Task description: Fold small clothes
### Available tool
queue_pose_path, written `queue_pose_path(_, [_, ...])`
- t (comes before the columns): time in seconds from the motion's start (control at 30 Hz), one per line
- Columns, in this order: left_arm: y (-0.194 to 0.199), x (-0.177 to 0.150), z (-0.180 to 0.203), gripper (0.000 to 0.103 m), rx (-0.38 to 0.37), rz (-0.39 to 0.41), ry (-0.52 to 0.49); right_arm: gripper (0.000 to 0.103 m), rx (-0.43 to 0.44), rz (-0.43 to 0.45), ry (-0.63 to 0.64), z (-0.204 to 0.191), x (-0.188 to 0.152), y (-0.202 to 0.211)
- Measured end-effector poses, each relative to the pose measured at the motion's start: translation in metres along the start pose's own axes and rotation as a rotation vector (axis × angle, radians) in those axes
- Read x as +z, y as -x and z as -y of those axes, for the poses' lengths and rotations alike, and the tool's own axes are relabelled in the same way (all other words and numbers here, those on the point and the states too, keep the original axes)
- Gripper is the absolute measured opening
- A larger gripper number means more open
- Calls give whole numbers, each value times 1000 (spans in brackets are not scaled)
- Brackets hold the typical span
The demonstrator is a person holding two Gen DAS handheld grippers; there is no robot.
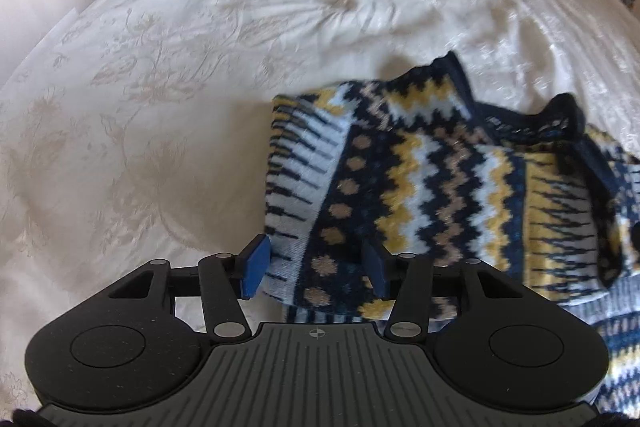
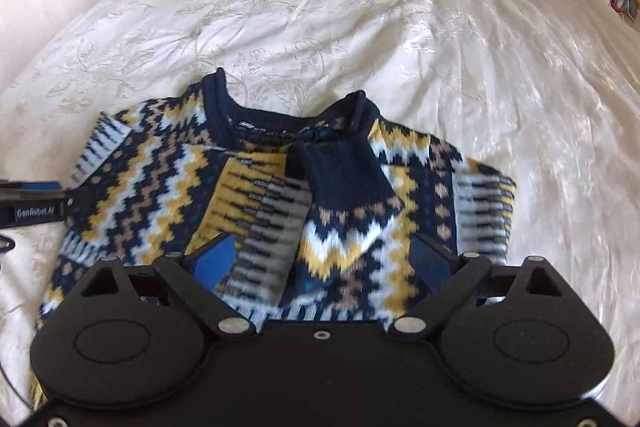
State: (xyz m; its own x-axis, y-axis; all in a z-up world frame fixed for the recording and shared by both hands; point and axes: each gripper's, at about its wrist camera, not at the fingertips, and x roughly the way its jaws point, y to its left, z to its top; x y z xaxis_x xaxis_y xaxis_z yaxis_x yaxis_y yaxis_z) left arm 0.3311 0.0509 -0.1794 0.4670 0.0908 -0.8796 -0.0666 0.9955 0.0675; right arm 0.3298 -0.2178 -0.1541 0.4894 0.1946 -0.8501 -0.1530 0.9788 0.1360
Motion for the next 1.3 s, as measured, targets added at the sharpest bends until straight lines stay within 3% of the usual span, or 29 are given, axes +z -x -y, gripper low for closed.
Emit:
queue_pose_path(0.07, [-18, -5, -12, 54, 0, -61, 46, 95, -18, -15, 5, -1, 8, -14])
queue_pose_path(0.17, [-24, -13, -28, 63, -43, -57, 128, 95, -38, -36, 9, 1, 15, -33])
queue_pose_path(0.37, [-23, -19, -29, 69, -36, -46, 97, 91, -105, -59, 26, 15, 11, -53])
queue_pose_path(0.57, [-21, -21, -31, 71, -34, -40, 103, 91, -169, -71, -183, 76, -14, -32])
queue_pose_path(0.7, [-21, -21, -31, 71, -27, -39, 102, 90, -208, -75, -257, 103, -34, -14])
queue_pose_path(0.83, [-22, -17, -29, 71, -25, -41, 103, 90, -176, -39, -306, 113, -43, 0])
queue_pose_path(1.03, [-6, -20, -37, 70, -43, -38, 110, 90, -118, -32, -264, 104, -41, -4])
queue_pose_path(1.3, [40, -66, -43, 69, -76, -28, 93, 90, -48, -30, -244, 90, -55, 12])
